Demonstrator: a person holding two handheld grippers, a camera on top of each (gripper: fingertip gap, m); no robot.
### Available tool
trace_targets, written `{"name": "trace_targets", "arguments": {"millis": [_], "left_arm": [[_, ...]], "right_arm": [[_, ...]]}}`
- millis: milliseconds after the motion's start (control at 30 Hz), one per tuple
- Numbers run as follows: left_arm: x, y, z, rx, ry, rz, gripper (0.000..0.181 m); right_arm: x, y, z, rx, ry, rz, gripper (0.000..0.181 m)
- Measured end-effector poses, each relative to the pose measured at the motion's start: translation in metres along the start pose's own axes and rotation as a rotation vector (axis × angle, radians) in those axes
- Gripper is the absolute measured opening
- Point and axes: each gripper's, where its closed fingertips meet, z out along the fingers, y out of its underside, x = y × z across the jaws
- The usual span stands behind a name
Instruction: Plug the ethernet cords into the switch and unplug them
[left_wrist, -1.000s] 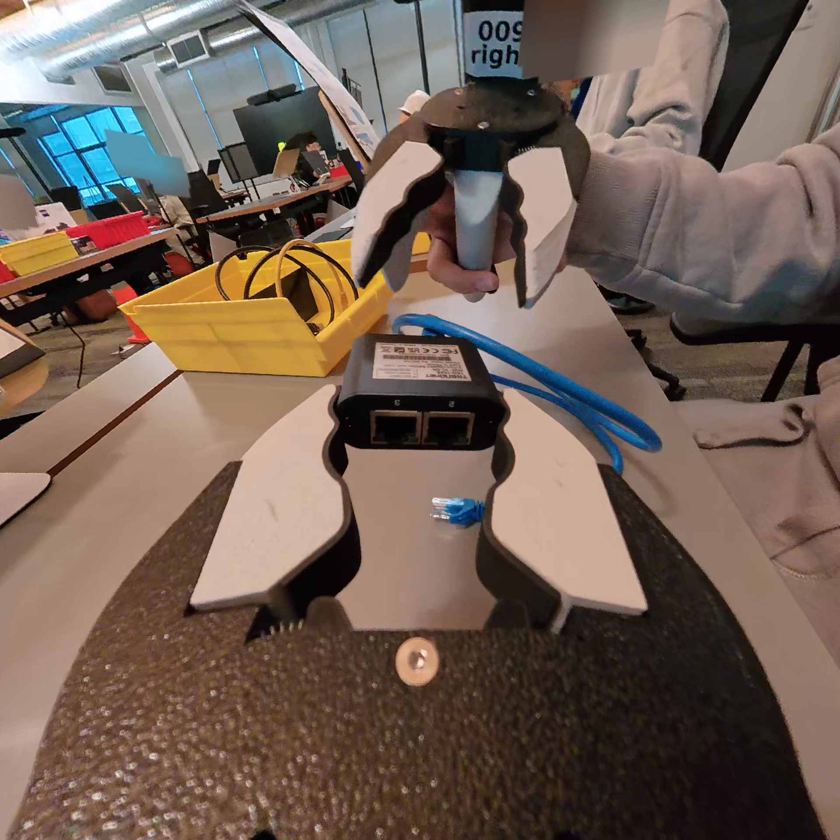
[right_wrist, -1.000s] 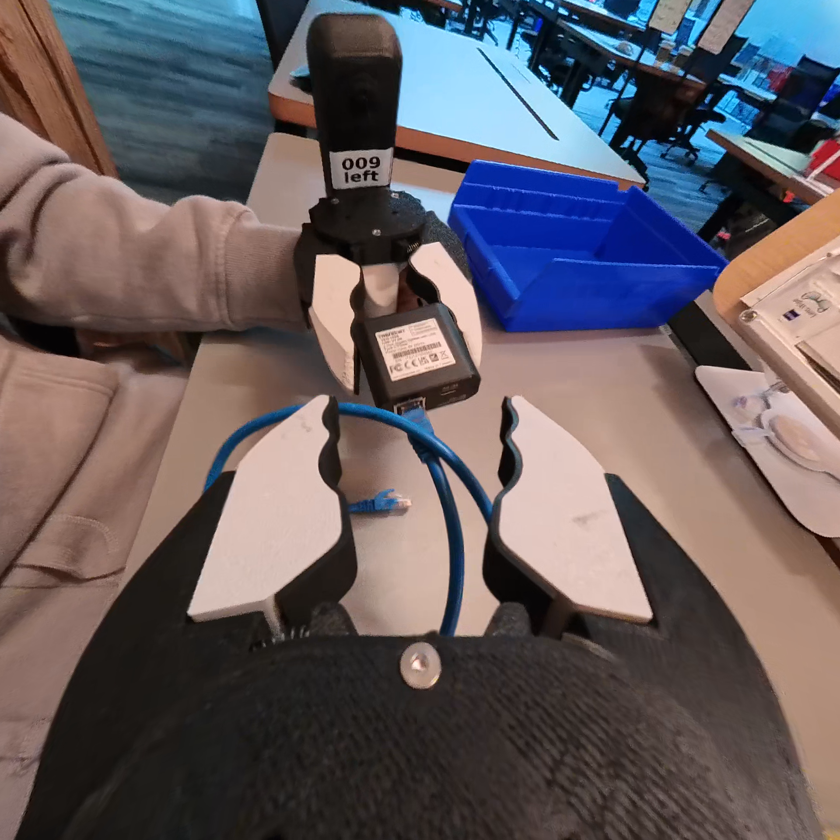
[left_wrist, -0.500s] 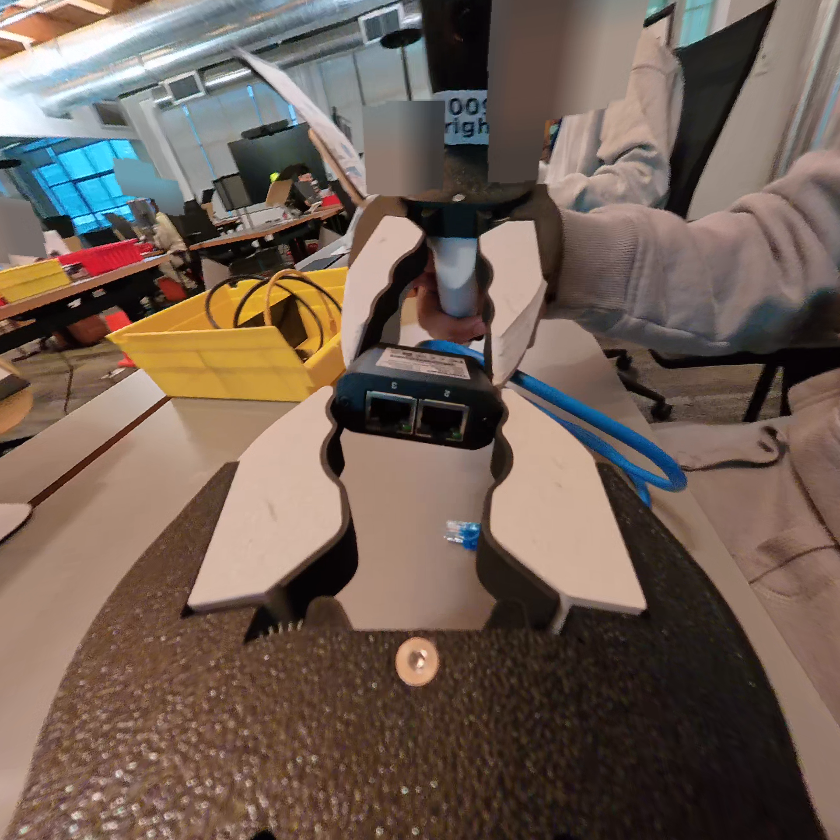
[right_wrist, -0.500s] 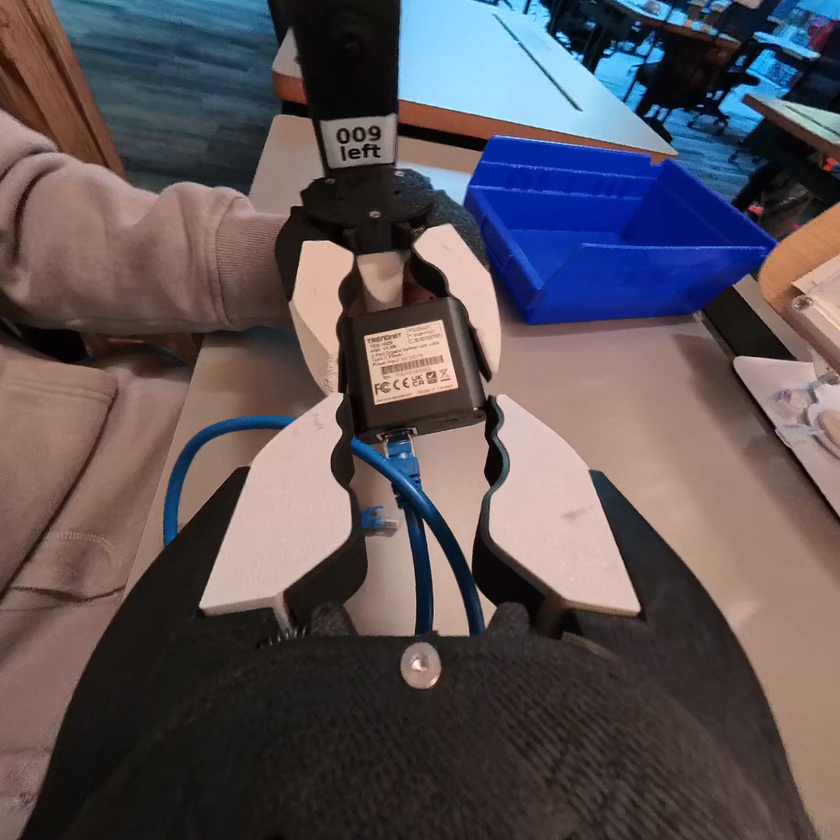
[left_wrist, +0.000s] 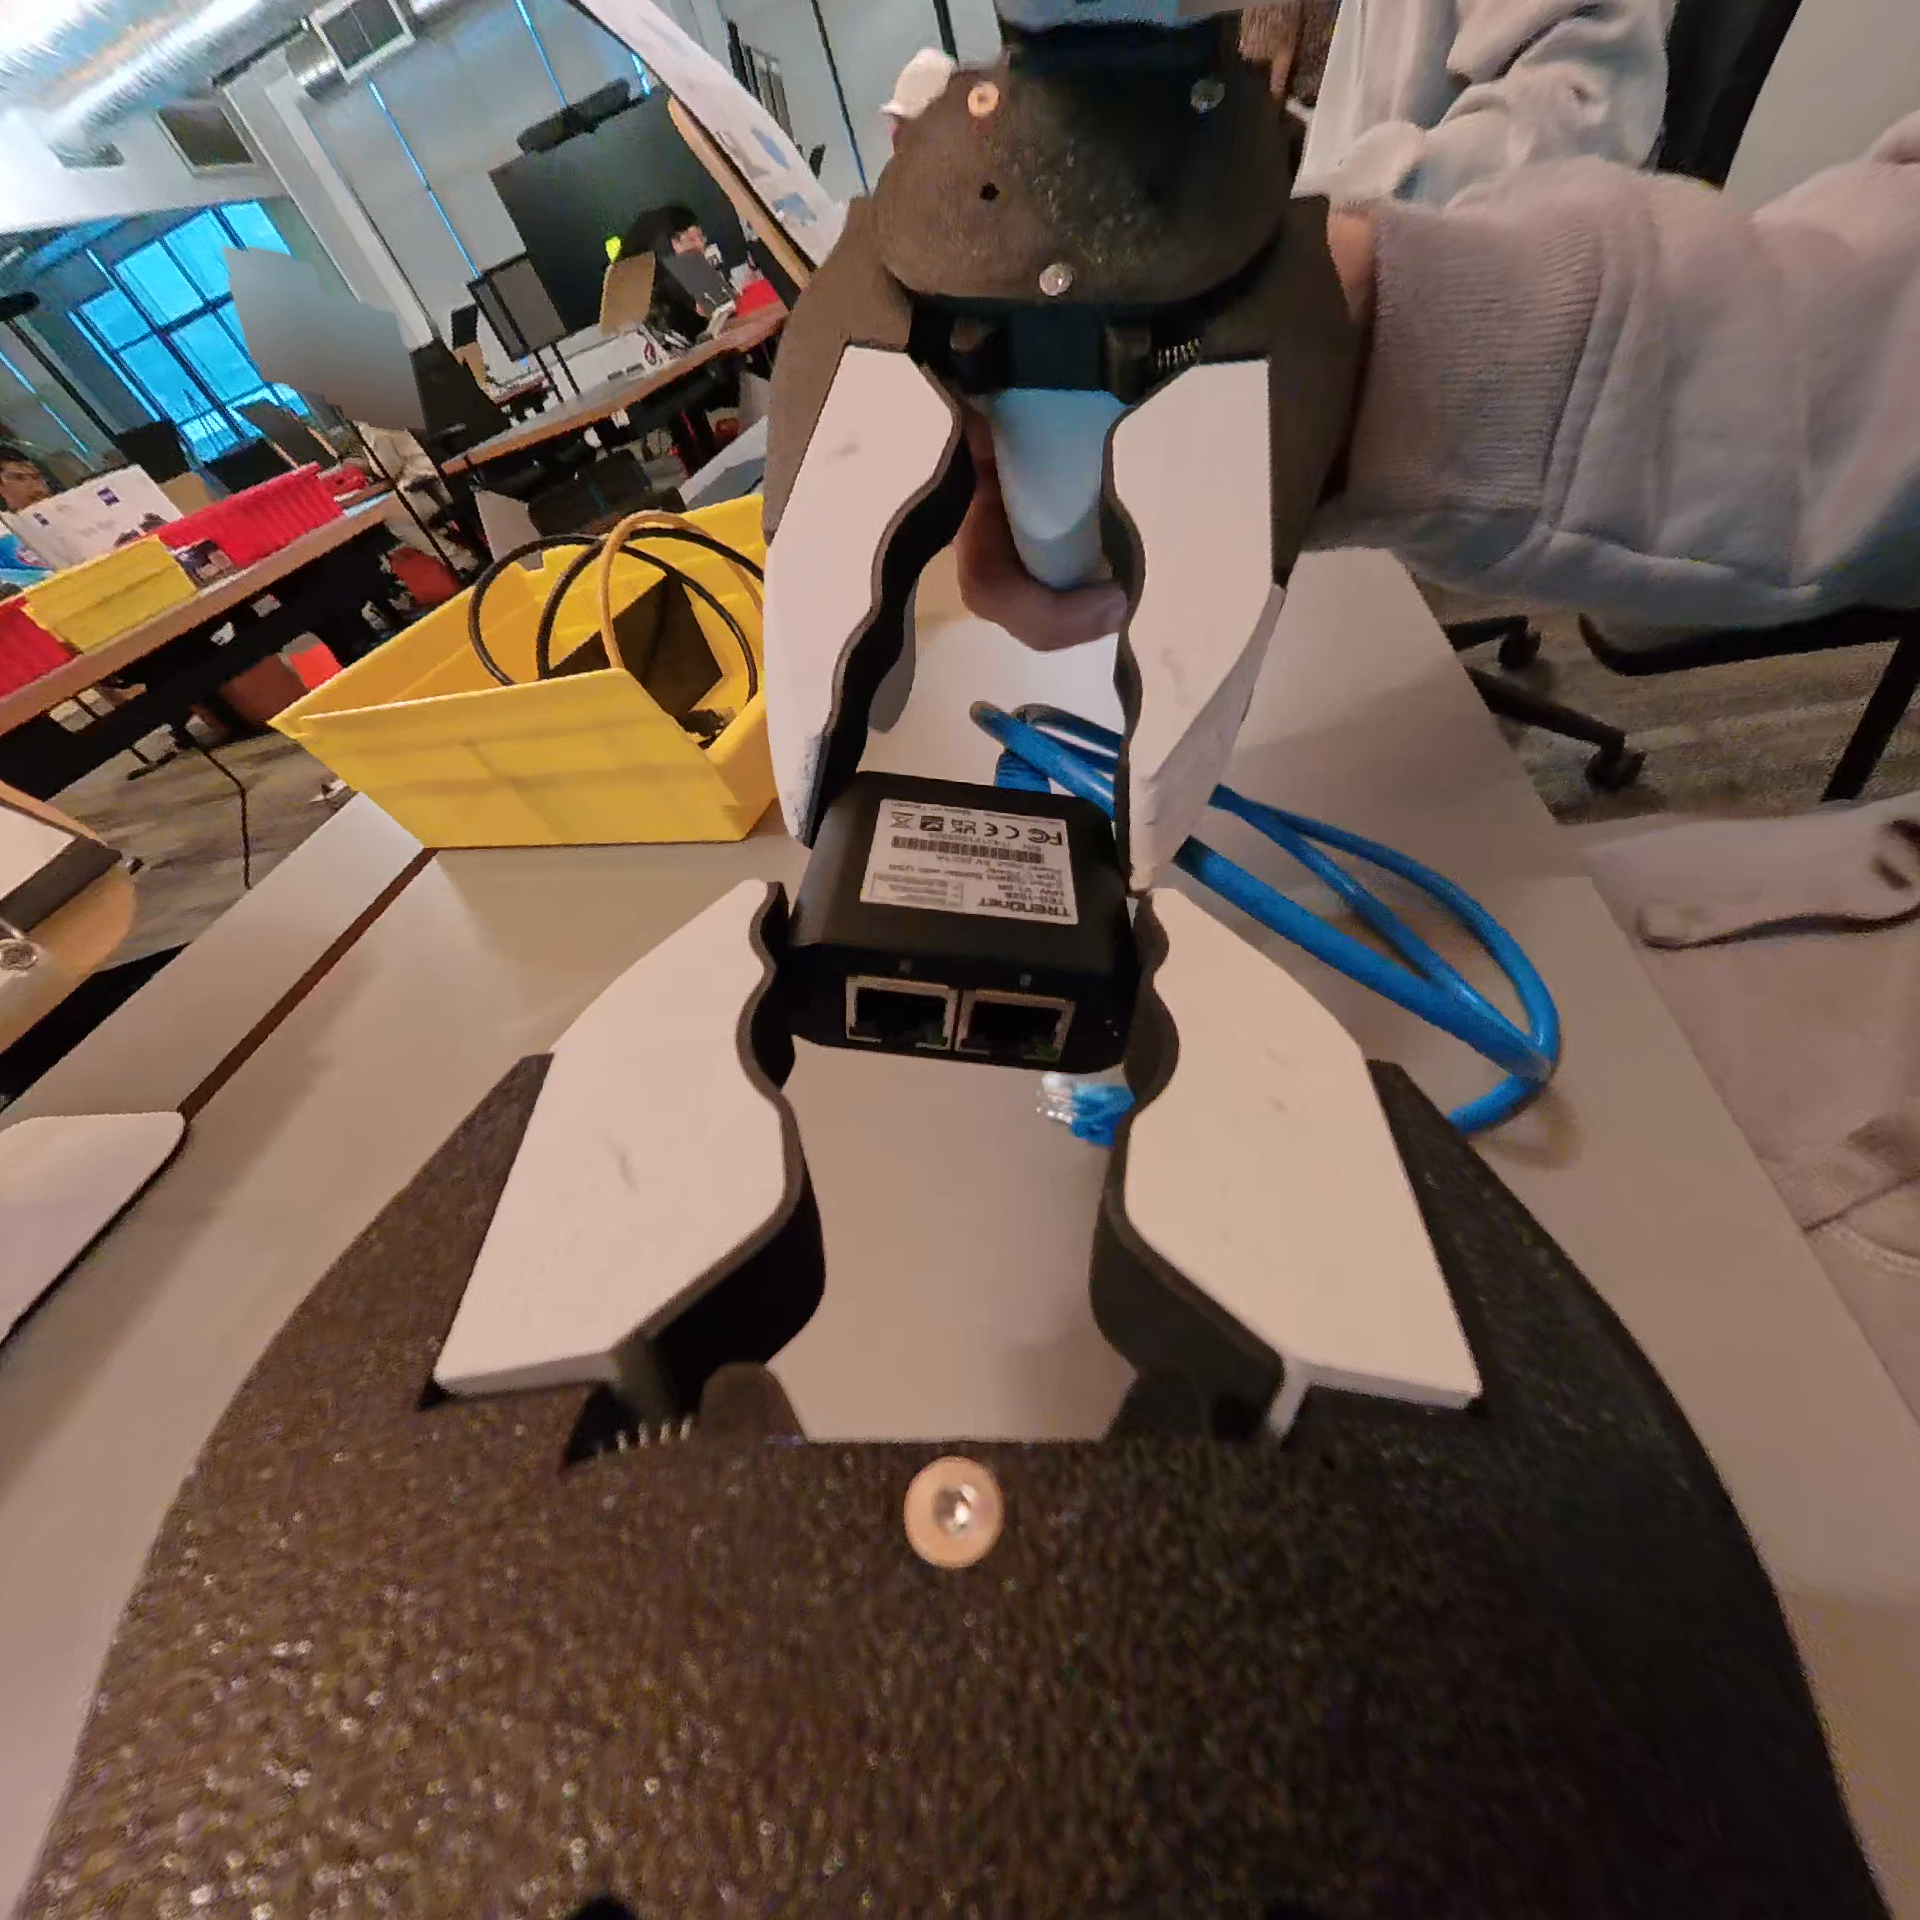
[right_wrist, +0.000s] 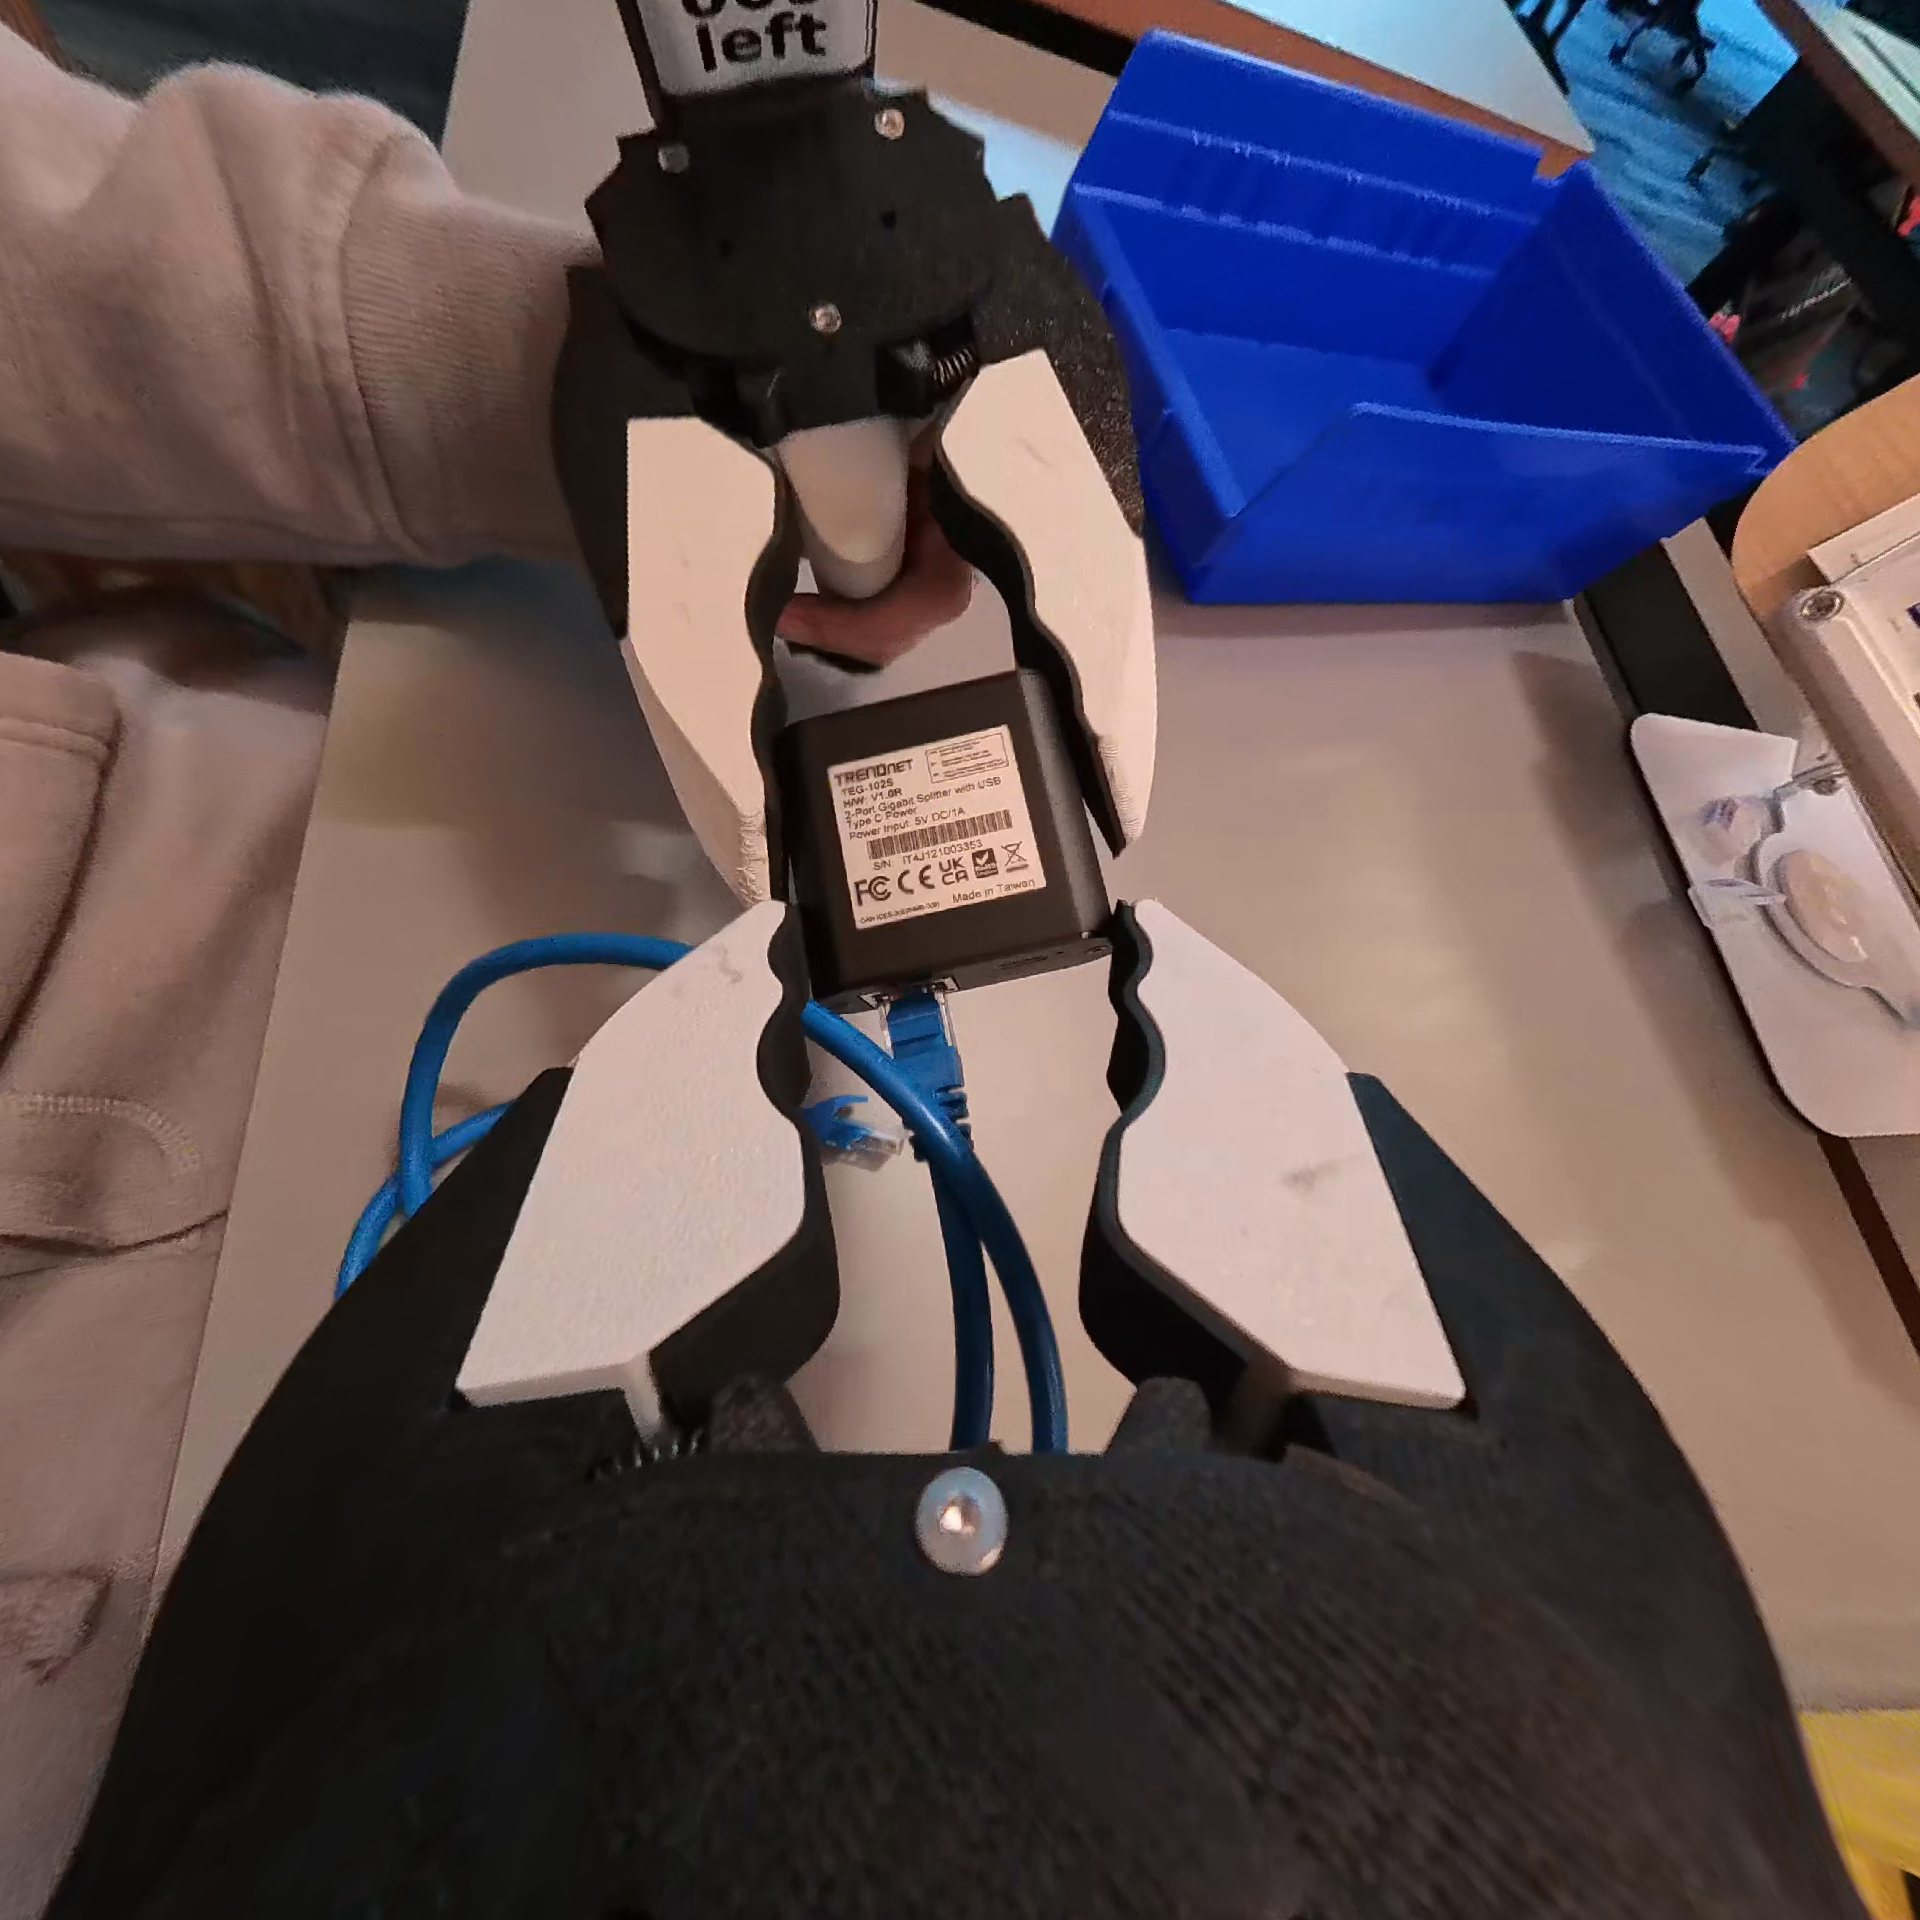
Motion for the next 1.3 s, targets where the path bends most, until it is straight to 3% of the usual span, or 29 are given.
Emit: {"name": "trace_targets", "arguments": {"millis": [100, 200, 333, 433, 533, 600, 667, 767, 933, 1300], "left_arm": [[-0.006, -0.003, -0.001, 0.054, -0.031, -0.020, 0.061], [-0.027, -0.002, -0.015, 0.105, -0.129, -0.092, 0.062], [-0.056, -0.006, -0.034, 0.200, -0.281, -0.171, 0.062], [-0.062, -0.006, -0.034, 0.211, -0.339, -0.156, 0.061], [-0.061, -0.004, -0.029, 0.133, -0.386, -0.064, 0.061], [-0.056, -0.010, -0.026, 0.108, -0.389, 0.016, 0.061], [-0.052, -0.022, -0.023, 0.123, -0.393, 0.070, 0.061], [-0.047, -0.033, -0.023, 0.149, -0.387, 0.116, 0.061], [-0.040, -0.031, -0.018, 0.172, -0.357, 0.100, 0.061], [-0.040, -0.033, -0.015, 0.212, -0.356, 0.061, 0.061]], "right_arm": [[0.005, -0.004, -0.005, 0.058, 0.022, 0.027, 0.055], [0.032, -0.019, -0.036, 0.215, 0.233, 0.163, 0.052], [0.044, -0.015, -0.070, 0.472, 0.415, 0.701, 0.043], [0.023, -0.020, -0.058, 0.700, 0.310, 0.941, 0.044], [0.026, -0.034, -0.065, 0.776, 0.369, 0.915, 0.033], [0.029, -0.030, -0.048, 0.665, 0.403, 0.864, 0.034], [0.029, -0.015, -0.022, 0.560, 0.367, 0.940, 0.042], [0.032, -0.019, -0.017, 0.790, 0.230, 1.144, 0.042], [0.036, -0.016, -0.022, 1.064, 0.058, 1.389, 0.023], [0.037, -0.014, -0.014, 1.210, -0.079, 1.580, 0.018]]}}
